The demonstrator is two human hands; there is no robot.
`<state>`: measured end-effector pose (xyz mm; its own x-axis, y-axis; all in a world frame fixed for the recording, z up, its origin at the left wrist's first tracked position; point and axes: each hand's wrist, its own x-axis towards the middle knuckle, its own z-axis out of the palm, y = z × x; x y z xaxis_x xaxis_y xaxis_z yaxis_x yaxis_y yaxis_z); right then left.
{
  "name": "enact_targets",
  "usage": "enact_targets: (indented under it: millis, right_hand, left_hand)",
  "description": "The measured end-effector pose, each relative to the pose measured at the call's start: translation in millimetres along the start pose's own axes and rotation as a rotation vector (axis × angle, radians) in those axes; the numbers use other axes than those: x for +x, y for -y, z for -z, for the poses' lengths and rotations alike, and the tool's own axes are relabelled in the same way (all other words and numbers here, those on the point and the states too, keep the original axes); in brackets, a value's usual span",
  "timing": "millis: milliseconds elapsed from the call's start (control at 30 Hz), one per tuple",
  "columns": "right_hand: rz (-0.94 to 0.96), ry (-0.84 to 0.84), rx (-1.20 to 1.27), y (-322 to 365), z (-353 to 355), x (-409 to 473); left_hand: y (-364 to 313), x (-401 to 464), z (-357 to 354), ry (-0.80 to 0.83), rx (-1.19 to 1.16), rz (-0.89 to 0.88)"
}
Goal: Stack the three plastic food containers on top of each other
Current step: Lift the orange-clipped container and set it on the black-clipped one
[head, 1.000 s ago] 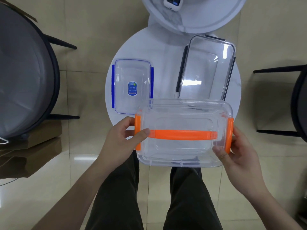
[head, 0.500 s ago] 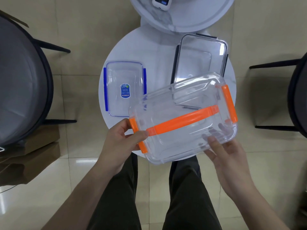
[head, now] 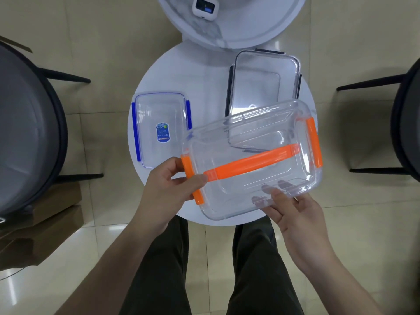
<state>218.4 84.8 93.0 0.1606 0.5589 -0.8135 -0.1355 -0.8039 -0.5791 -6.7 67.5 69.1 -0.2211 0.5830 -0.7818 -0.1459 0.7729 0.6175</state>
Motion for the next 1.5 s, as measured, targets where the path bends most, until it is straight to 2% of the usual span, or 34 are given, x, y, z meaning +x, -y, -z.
enact_targets:
  millis: [367, 933, 1333, 1500]
  right_hand:
    - [0.079, 0.012, -0.006, 32.9, 3.1, 45.0]
    - [0.193, -0.011, 0.047, 81.4, -6.6, 115.2]
    - [0.186, -0.088, 0.102, 70.0, -17.0, 110.1]
    - [0.164, -0.075, 0.084, 56.1, -25.4, 100.1]
  left_hand:
    - [-32.1, 38.9, -34.2, -0.036, -0.011, -0.057]
    - [-75.9, 100.8, -73.9, 0.032, -0.05, -0.097]
    - [-71.0, 95.2, -82.5, -0.002, -0.223, -0.02]
    - [-52.9, 79.4, -100.8, 0.001, -0.411, 0.036]
